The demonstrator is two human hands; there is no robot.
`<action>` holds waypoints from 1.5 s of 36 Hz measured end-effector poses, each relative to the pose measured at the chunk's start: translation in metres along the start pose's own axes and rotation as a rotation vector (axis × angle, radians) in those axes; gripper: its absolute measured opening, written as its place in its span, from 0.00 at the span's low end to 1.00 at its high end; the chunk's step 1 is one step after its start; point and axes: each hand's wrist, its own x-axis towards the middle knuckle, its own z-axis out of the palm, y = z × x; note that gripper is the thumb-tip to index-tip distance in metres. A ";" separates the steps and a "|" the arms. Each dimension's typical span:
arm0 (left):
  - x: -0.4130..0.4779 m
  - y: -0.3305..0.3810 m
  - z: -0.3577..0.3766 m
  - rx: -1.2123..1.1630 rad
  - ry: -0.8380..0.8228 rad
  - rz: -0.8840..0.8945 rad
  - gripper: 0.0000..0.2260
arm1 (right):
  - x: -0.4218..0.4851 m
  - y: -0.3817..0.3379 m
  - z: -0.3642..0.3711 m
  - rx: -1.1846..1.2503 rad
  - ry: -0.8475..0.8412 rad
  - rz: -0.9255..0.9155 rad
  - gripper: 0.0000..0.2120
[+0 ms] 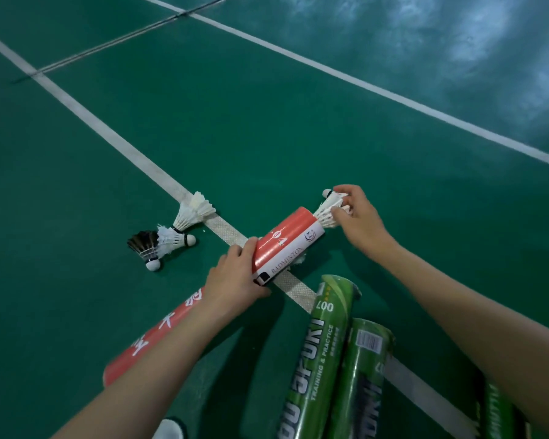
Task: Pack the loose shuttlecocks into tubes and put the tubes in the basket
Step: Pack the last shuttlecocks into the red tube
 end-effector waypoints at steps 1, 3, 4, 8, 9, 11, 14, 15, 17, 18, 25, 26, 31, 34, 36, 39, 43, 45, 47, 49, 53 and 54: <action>-0.002 -0.002 0.000 -0.011 0.004 0.001 0.44 | -0.004 -0.004 0.005 0.024 -0.051 0.007 0.15; -0.004 -0.004 -0.001 -0.036 0.005 -0.002 0.44 | -0.008 -0.013 0.013 0.069 -0.117 0.016 0.14; -0.005 -0.004 -0.002 -0.044 0.006 -0.006 0.44 | -0.009 -0.018 0.017 0.066 -0.129 0.012 0.15; -0.009 -0.005 -0.002 -0.067 0.034 -0.005 0.44 | -0.015 -0.032 0.030 0.091 -0.173 0.008 0.25; -0.010 -0.005 -0.001 -0.075 0.048 0.005 0.44 | -0.017 -0.034 0.033 0.105 -0.204 0.006 0.28; -0.010 -0.004 -0.002 -0.077 0.065 0.017 0.44 | -0.019 -0.036 0.035 0.105 -0.265 -0.011 0.32; -0.007 -0.001 -0.003 -0.042 0.064 0.007 0.44 | -0.010 -0.032 0.031 0.094 -0.258 0.010 0.32; -0.005 0.000 -0.003 -0.025 0.057 0.001 0.44 | -0.003 -0.029 0.029 0.112 -0.220 0.039 0.30; 0.000 0.004 -0.001 -0.007 0.034 -0.022 0.43 | 0.016 -0.014 0.025 0.224 -0.083 0.123 0.26; 0.003 0.006 0.001 -0.006 0.021 -0.041 0.43 | 0.026 -0.005 0.022 0.255 0.003 0.166 0.23; 0.010 0.009 0.009 -0.038 -0.034 -0.144 0.43 | 0.082 0.056 0.002 -0.107 0.150 0.416 0.14; 0.009 0.008 0.010 -0.037 -0.041 -0.143 0.43 | 0.091 0.068 0.002 -0.069 0.134 0.439 0.15; 0.004 -0.004 0.011 -0.004 -0.063 -0.158 0.44 | 0.088 0.052 0.013 0.163 0.012 0.448 0.21; 0.002 -0.012 0.009 0.003 -0.056 -0.169 0.44 | 0.085 0.051 0.018 0.187 0.133 0.418 0.17; 0.001 -0.016 0.008 -0.005 -0.034 -0.170 0.43 | 0.080 0.047 0.020 0.154 0.254 0.379 0.14; 0.000 -0.023 0.006 -0.024 -0.005 -0.172 0.44 | 0.071 0.036 0.019 0.094 0.329 0.293 0.08; -0.005 -0.031 0.003 -0.011 0.018 -0.164 0.45 | 0.049 0.013 0.017 0.108 0.180 0.131 0.04; -0.009 -0.033 0.001 -0.005 0.029 -0.146 0.45 | 0.033 0.000 0.019 0.141 0.052 0.082 0.08; -0.013 -0.034 0.001 -0.004 0.034 -0.127 0.45 | 0.017 -0.011 0.025 0.156 -0.046 0.058 0.13; -0.016 -0.033 0.000 -0.003 0.035 -0.114 0.45 | 0.004 -0.019 0.032 0.158 -0.117 0.056 0.14; -0.019 -0.032 -0.002 -0.010 0.057 -0.105 0.45 | -0.013 -0.031 0.051 0.071 -0.217 0.027 0.16; -0.019 -0.032 -0.003 -0.018 0.063 -0.107 0.45 | -0.017 -0.034 0.054 0.070 -0.239 0.014 0.18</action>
